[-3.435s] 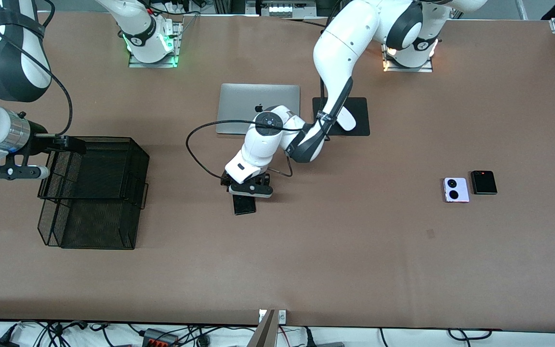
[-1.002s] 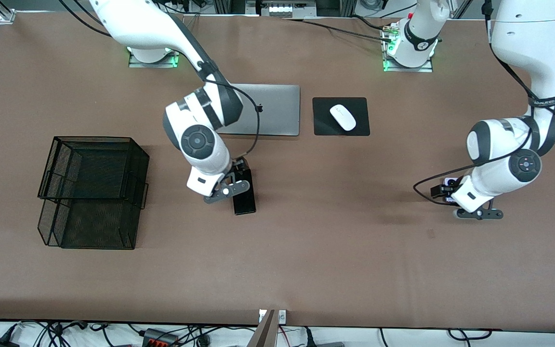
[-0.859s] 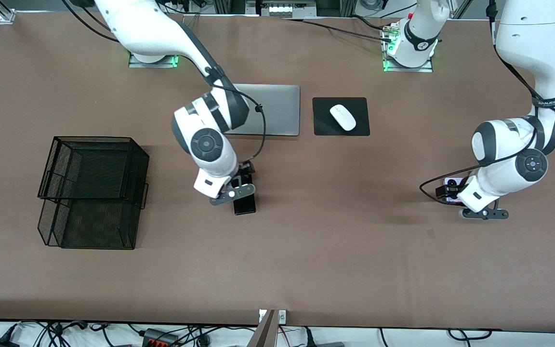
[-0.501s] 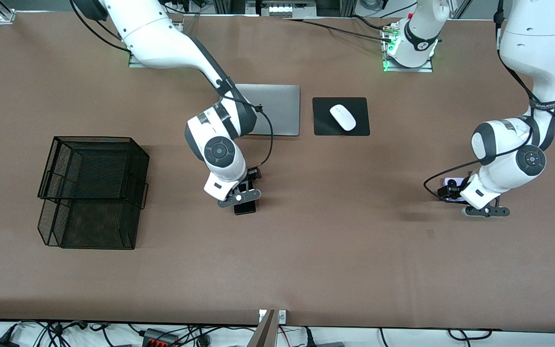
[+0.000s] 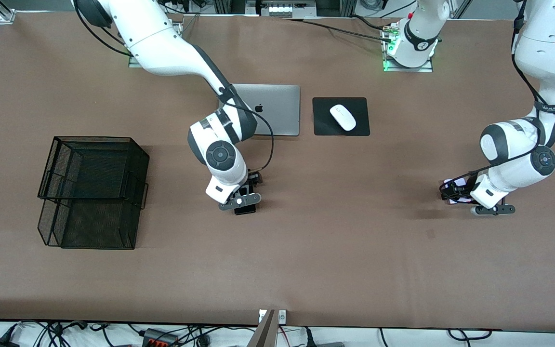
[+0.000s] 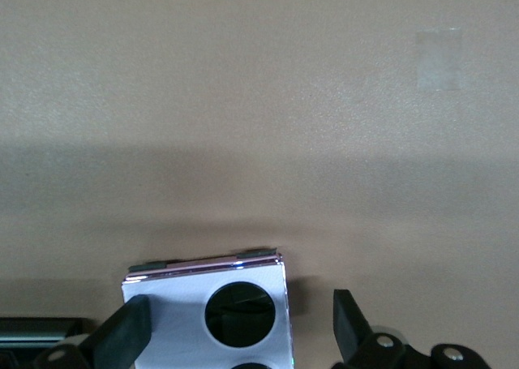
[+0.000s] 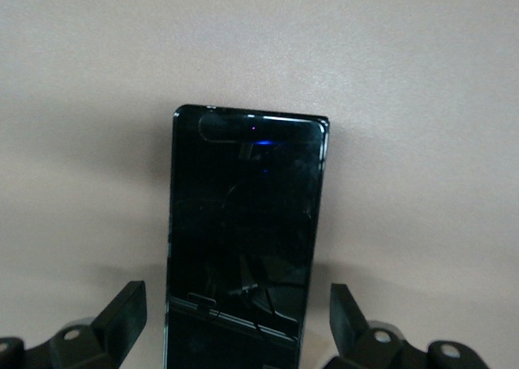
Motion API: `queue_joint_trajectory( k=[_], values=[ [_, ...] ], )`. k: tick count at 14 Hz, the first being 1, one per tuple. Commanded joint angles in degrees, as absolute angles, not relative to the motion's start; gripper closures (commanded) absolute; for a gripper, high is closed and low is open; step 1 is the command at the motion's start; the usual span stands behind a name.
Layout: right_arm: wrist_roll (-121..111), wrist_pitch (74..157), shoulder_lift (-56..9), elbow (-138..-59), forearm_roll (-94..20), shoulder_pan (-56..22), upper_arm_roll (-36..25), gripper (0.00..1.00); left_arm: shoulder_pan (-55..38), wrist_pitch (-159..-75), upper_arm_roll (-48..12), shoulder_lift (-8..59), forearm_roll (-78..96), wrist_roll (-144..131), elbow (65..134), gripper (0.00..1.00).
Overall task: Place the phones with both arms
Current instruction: 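Grasp the black phone with the right gripper while the left grasps the white phone, then carry the black phone over the mesh basket with the right gripper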
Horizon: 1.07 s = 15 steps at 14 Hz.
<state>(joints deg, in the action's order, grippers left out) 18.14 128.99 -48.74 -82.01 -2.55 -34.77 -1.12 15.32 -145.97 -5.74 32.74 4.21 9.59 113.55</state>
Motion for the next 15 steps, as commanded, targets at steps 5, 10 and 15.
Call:
queue_joint_trajectory(
  k=[5, 10, 15],
  values=[
    [18.81, 131.57, -51.33, -80.51, -3.60, -35.24, -1.41, 0.00, 16.00, -143.72, -6.77, 30.42, 3.95, 9.06, 113.56, 0.00],
    [18.72, 132.10, -51.42, -80.51, -3.60, -35.24, -1.41, 0.15, 16.00, -142.03, -6.68, 30.23, 3.61, 9.67, 112.68, 0.00],
    [18.02, 131.31, -50.28, -80.51, -3.52, -34.54, -1.58, 0.63, 16.35, -142.56, -6.07, 30.85, 3.16, 10.02, 112.33, 0.00]
  ],
)
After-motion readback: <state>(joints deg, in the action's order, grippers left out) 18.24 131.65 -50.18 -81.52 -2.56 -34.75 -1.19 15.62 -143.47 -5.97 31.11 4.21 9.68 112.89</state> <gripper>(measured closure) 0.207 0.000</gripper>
